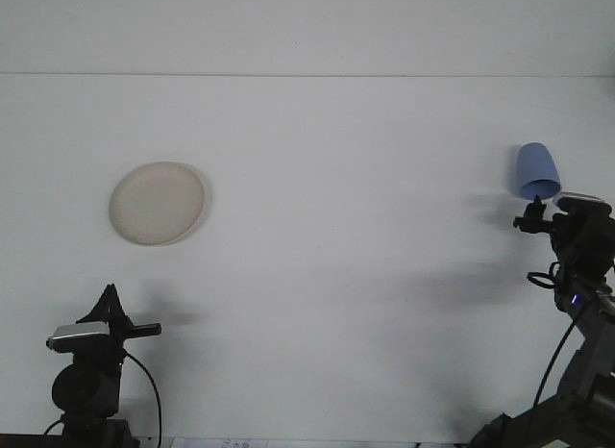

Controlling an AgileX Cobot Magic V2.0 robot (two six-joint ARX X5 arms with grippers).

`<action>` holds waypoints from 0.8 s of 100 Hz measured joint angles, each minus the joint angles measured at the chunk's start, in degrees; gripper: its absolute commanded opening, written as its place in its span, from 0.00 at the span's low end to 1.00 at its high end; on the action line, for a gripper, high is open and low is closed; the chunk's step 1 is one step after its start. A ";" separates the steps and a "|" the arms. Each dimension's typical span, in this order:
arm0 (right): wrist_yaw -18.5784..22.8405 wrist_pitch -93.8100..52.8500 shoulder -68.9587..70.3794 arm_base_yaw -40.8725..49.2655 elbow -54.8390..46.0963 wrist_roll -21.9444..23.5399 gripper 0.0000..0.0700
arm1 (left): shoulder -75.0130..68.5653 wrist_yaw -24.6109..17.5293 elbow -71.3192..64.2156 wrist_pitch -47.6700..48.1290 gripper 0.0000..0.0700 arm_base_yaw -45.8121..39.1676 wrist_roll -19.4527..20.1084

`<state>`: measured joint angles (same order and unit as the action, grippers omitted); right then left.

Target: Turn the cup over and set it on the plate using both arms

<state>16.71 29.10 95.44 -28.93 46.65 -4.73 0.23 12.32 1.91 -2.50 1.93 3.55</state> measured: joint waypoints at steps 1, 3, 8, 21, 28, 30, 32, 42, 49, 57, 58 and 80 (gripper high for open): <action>-0.02 0.37 0.28 -0.04 0.00 0.00 0.70 | 0.00 0.00 0.00 0.00 0.02 0.00 0.00; -0.02 1.05 0.81 -0.15 0.00 0.00 0.70 | 0.00 0.00 0.00 0.00 0.02 0.00 0.00; 0.00 2.91 1.95 -0.44 0.00 0.02 0.70 | 0.00 0.00 0.00 0.00 0.02 0.00 0.00; 0.13 6.14 4.66 -0.98 0.46 0.07 0.70 | 0.00 0.00 0.00 0.00 0.02 0.00 0.00; 0.87 6.10 6.82 -1.16 2.14 0.07 0.70 | 0.00 0.00 0.00 0.00 0.02 0.00 0.00; 1.07 6.08 7.43 -1.20 2.69 0.07 0.70 | -0.02 0.00 0.00 0.00 0.02 0.00 0.00; 1.11 6.05 8.02 -1.22 3.23 0.07 0.70 | 0.00 0.00 0.00 0.00 0.02 0.00 0.00; 1.29 5.81 10.60 -1.25 6.08 0.04 0.70 | 0.00 0.00 0.00 0.00 0.02 0.00 0.00; 1.77 5.20 12.31 -1.25 8.46 0.04 0.70 | 0.00 0.00 0.00 0.00 0.02 0.00 0.00; 2.80 4.52 14.38 -1.46 11.28 0.04 0.70 | 0.00 0.00 0.00 0.00 0.02 0.00 0.00; 2.78 4.39 14.69 -1.46 11.63 0.02 0.70 | 0.00 0.00 0.00 0.00 0.02 0.00 0.00; 2.95 3.10 19.58 -1.46 17.90 -0.44 0.70 | 0.00 0.00 0.00 0.00 0.02 0.00 0.00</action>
<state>19.66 32.21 115.02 -30.39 64.55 -5.17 0.23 12.32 1.91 -2.50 1.93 3.55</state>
